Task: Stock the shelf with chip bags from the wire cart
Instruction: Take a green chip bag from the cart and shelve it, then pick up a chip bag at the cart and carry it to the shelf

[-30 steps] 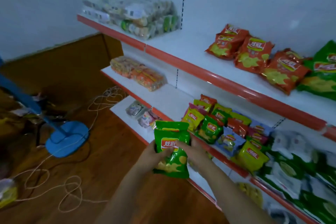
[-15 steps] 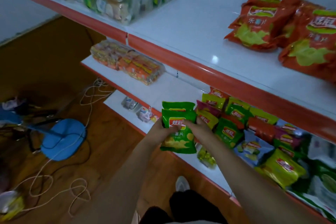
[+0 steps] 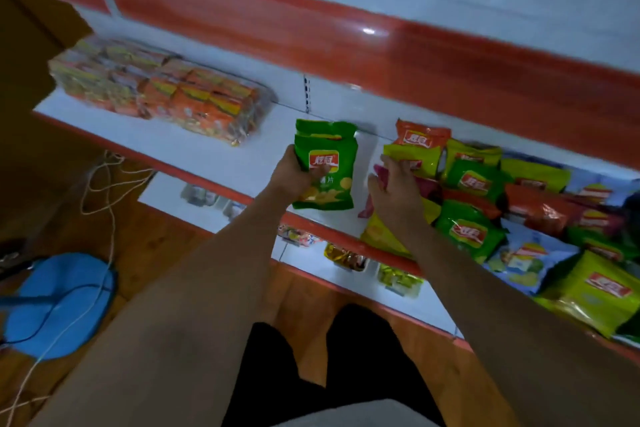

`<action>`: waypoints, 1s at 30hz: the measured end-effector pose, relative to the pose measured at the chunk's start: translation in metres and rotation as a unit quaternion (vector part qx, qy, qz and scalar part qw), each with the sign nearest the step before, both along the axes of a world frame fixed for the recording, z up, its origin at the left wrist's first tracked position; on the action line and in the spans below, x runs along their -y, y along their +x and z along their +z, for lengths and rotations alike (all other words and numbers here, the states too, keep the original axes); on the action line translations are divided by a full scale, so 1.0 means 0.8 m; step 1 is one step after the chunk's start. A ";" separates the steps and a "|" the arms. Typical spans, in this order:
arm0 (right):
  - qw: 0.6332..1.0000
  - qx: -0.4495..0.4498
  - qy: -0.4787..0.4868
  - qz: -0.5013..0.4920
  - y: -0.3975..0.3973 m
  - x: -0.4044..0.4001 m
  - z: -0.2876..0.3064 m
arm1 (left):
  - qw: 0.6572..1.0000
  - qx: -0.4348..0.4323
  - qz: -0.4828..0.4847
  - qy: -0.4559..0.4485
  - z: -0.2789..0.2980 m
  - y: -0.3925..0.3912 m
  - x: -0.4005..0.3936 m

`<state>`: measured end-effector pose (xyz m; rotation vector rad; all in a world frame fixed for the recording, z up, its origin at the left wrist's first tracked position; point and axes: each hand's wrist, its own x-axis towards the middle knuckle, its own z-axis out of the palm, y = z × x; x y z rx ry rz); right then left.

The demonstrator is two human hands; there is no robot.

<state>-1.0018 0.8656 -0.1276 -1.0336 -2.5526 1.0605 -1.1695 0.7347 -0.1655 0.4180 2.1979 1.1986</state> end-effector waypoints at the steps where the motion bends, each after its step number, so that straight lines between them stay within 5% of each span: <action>1: 1.000 -0.013 0.015 -0.017 -0.003 -0.003 -0.012 | 1.000 -0.009 -0.007 0.002 -0.017 -0.012 -0.015; 10: 0.993 -0.025 0.071 -0.087 -0.017 -0.021 -0.046 | 0.994 0.032 -0.099 0.035 -0.071 -0.019 -0.133; 17: 0.997 0.047 0.062 -0.029 -0.031 0.011 0.030 | 0.997 0.042 -0.002 -0.070 -0.004 -0.005 -0.015; 23: 0.985 0.050 0.005 0.165 -0.053 0.106 0.086 | 0.973 0.041 0.212 -0.080 0.081 0.081 0.161; 30: 0.900 0.034 -0.072 0.428 -0.028 0.288 0.123 | 0.875 0.009 0.477 -0.077 0.151 0.247 0.358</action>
